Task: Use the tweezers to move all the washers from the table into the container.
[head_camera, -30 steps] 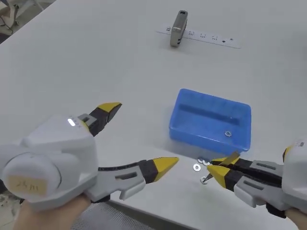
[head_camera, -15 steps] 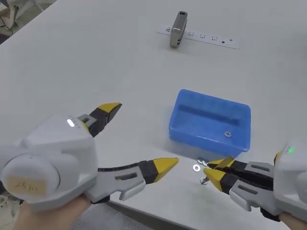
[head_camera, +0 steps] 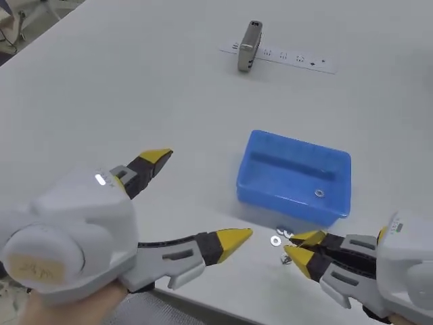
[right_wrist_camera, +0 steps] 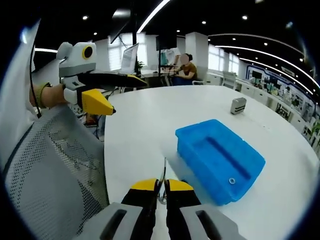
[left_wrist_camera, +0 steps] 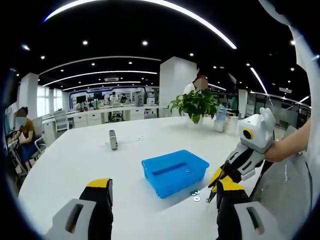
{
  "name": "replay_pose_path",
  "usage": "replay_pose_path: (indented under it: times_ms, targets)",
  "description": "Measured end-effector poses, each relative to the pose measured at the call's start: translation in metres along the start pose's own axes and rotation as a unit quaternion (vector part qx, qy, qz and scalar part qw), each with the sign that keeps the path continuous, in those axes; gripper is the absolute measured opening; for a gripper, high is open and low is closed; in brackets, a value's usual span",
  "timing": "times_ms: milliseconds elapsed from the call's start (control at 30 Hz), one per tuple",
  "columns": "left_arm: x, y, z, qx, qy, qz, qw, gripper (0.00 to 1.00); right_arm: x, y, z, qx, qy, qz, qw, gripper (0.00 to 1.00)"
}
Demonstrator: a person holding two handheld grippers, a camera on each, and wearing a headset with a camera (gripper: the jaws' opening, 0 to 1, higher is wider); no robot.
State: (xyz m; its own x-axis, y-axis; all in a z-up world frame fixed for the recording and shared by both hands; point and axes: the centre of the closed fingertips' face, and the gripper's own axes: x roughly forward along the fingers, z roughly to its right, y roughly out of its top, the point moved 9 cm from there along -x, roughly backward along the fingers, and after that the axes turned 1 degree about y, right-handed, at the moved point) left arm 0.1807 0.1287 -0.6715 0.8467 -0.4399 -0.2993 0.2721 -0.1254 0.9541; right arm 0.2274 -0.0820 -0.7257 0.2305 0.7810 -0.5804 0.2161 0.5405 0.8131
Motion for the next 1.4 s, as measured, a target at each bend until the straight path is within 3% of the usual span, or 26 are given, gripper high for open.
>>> replay_pose_path:
  times_ms: [167,467,567,800,1067,1400]
  targets:
    - [0.001,-0.001,0.001,0.005,-0.003,-0.006,1.0000,0.87,-0.004,0.005,0.002,0.012,-0.005,0.011,0.9999,0.02]
    - [0.001,-0.002,0.000,0.002,-0.003,-0.011,0.9999,0.86,-0.024,0.034,0.017,0.012,-0.021,0.051,0.9984,0.02]
    - [0.002,-0.003,-0.001,0.001,-0.003,-0.014,0.9999,0.86,-0.029,0.044,0.026,0.018,-0.030,0.073,0.9967,0.02]
    - [0.002,-0.003,-0.001,0.000,-0.003,-0.015,0.9999,0.86,-0.030,0.057,0.046,0.021,-0.048,0.091,0.9945,0.02]
    - [0.001,-0.004,-0.001,0.000,-0.001,-0.016,0.9999,0.86,-0.020,0.062,0.071,0.013,-0.069,0.078,0.9945,0.02]
    - [0.001,-0.003,-0.001,0.000,0.001,-0.014,0.9999,0.86,0.000,0.048,0.096,0.029,-0.072,0.045,0.9960,0.02]
